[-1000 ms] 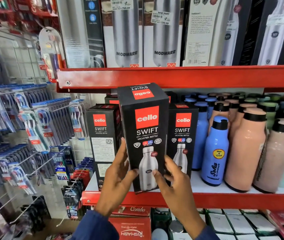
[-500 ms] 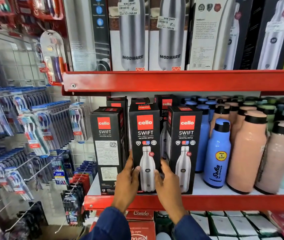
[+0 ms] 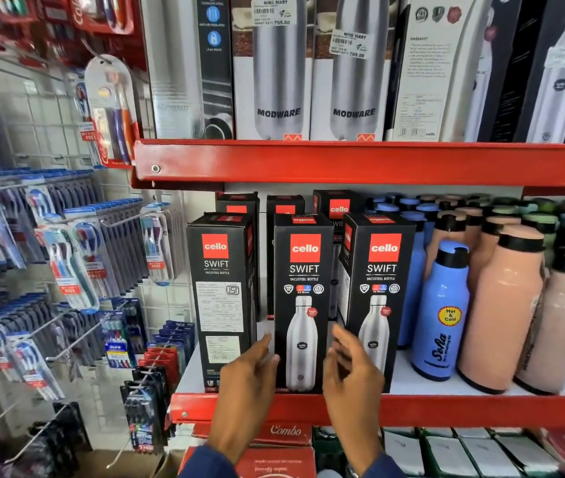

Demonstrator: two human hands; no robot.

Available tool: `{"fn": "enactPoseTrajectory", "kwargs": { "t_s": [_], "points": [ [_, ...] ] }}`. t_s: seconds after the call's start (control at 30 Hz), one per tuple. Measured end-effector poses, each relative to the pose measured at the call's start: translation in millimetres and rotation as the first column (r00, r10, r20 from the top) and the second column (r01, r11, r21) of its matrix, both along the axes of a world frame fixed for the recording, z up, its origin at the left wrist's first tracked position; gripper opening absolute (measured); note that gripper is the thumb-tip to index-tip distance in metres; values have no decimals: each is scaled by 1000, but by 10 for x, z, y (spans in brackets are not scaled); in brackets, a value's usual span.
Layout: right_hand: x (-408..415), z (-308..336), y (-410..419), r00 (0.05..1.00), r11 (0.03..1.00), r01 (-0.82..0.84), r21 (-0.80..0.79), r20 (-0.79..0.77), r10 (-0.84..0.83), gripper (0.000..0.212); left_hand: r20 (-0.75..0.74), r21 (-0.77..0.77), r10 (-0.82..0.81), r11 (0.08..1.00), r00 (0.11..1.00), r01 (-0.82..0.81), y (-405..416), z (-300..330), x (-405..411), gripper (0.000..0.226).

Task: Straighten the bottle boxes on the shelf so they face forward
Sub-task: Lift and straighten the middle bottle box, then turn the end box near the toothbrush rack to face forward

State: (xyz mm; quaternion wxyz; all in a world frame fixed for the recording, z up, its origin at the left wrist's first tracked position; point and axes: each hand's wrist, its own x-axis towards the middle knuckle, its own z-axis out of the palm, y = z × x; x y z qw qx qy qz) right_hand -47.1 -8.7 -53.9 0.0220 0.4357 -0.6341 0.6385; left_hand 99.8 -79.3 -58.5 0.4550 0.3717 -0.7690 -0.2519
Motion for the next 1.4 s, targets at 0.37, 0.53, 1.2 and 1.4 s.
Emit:
{"fn": "enactPoseTrajectory", "kwargs": {
  "t_s": [0.37,0.53,1.2,1.4],
  "points": [
    [759,418,-314,924,927,-362,99,-89,371,47,-102,-86,439,890,893,-447,-167,215,361,95],
    [830,444,-546,938,935,-329,130,-75,340,49,-23,70,410,910,912,-408,-246,267,289,113],
    [916,343,-725,954,959,-265,99,-116,275,45,-375,186,-135,958,917,218,-663,515,936,77],
    [915,213,-792,974,976,-199,93,-93,208,44,-358,200,-225,930,906,309,-828,305,864,59]
  ]
}}
